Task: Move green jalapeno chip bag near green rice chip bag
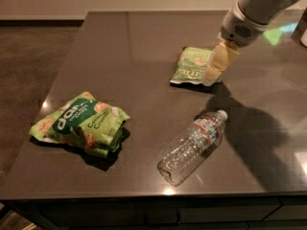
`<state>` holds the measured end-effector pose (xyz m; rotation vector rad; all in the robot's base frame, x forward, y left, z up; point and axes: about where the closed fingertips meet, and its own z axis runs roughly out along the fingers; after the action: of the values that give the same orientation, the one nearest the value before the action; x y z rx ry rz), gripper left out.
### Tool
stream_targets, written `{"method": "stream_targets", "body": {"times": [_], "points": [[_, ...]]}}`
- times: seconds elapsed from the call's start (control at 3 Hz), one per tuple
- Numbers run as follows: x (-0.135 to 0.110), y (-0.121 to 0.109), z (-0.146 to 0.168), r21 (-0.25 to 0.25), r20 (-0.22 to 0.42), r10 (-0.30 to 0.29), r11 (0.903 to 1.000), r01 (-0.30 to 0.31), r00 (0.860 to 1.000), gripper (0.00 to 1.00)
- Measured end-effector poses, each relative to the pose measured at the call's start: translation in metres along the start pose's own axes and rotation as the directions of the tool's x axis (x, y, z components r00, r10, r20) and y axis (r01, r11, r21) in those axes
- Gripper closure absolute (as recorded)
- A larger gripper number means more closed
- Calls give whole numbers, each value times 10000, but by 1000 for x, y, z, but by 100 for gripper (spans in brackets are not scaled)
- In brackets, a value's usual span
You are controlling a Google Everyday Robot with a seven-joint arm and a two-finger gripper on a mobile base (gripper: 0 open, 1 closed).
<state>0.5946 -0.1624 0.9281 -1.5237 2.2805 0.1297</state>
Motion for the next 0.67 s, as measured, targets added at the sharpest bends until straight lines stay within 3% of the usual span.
{"method": "stream_targets", "body": {"times": [0.67], "points": [[-15, -54, 55, 25, -62, 1137, 9935, -1137, 9935, 0]]}}
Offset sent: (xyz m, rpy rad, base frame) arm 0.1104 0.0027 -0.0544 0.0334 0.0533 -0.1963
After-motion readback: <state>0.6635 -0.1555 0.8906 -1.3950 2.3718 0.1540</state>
